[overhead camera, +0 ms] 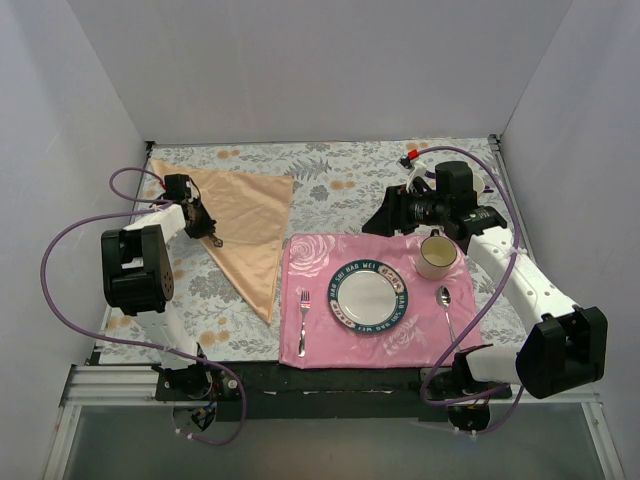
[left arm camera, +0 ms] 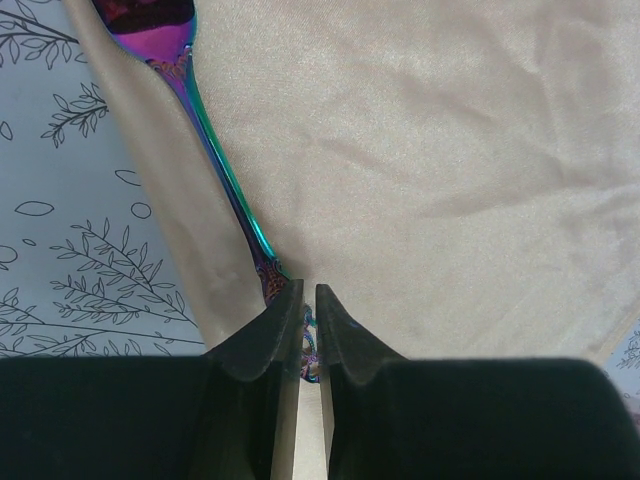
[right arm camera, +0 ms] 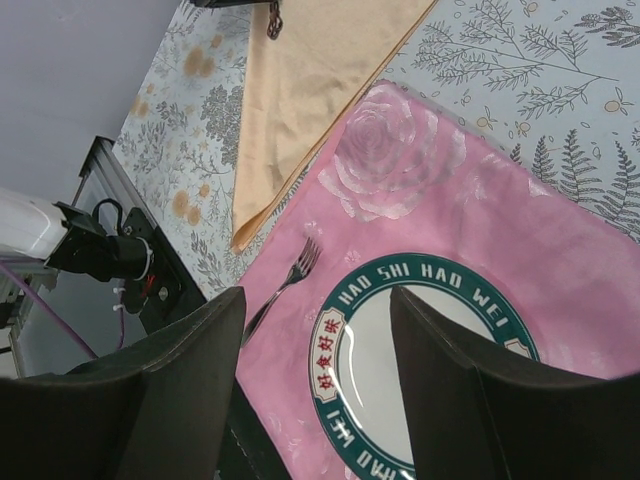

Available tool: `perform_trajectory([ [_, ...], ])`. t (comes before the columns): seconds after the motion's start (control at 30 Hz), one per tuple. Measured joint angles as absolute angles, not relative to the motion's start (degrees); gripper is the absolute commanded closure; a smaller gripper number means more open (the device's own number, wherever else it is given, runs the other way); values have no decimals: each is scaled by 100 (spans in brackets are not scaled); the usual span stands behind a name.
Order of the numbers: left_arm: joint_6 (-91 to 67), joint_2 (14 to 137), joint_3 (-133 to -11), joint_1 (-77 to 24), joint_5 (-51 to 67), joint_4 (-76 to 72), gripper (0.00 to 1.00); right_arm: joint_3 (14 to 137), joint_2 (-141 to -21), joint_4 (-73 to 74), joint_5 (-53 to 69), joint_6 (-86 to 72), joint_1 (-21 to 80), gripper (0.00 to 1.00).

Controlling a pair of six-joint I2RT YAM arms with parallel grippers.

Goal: Fold the napkin, place the utensils inside, and roll it up
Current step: Place the utensil onto the napkin

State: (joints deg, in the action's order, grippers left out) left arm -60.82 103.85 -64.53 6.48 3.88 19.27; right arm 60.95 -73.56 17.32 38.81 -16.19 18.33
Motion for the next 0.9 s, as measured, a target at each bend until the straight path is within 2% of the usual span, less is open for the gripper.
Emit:
perform_trajectory([
  [0.37, -6042, 10331, -6296, 646, 274, 1863, 89, 6095, -7363, 1653, 3909, -1636, 1833, 32],
  [0.4, -6042, 10326, -6289, 642, 263, 1874, 89, 6095, -7363, 1636, 3918, -1638, 1833, 29],
  [0.57, -6038, 10283, -6283, 642, 215, 1968, 88, 6095, -7432, 1597, 3920, -1682, 1833, 28],
  [0.73, -6075, 10088, -6281, 642, 58, 2139, 72, 6042, -7526, 1431, 3712, -1789, 1942, 28],
  [0.9, -6246, 9378, -6305, 642, 200, 2279, 64, 6136, -8197, 974, 3256, -1966, 2646, 32],
])
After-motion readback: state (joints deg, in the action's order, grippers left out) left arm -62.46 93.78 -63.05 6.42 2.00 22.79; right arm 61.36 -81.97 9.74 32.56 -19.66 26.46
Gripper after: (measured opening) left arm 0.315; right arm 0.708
